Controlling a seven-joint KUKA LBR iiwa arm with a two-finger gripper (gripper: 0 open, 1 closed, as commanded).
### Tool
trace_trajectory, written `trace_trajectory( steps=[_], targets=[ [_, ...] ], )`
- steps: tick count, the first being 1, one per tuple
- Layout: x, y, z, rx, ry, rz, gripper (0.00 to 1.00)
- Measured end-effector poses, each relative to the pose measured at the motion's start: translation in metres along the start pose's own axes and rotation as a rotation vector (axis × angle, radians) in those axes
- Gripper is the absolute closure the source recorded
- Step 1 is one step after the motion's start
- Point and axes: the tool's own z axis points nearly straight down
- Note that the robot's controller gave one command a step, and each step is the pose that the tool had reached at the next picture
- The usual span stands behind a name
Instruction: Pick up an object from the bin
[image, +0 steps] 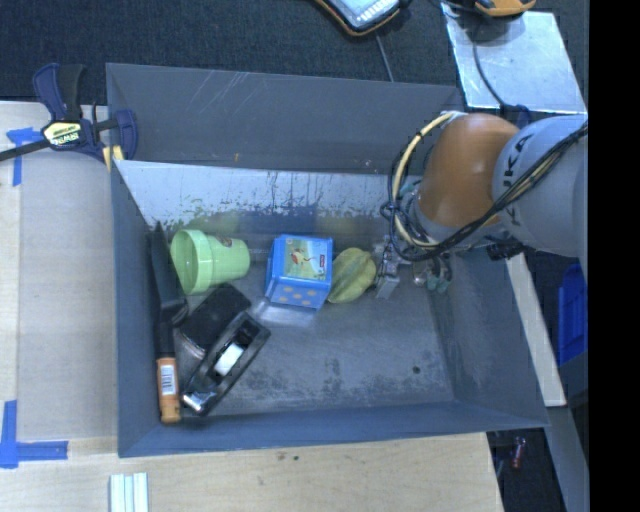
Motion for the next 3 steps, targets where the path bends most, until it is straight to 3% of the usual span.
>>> trace_trajectory(
  steps=[1, 2, 3],
  targets=[
    [0.0, 0.0, 0.0, 0.0, 0.0, 0.0, 1.0],
    [0.035, -0.027, -0.019, 0.0, -0.002, -0.358, 1.0],
    [0.035, -0.027, -0.019, 0.0, -0.002, -0.357, 1.0]
  ],
)
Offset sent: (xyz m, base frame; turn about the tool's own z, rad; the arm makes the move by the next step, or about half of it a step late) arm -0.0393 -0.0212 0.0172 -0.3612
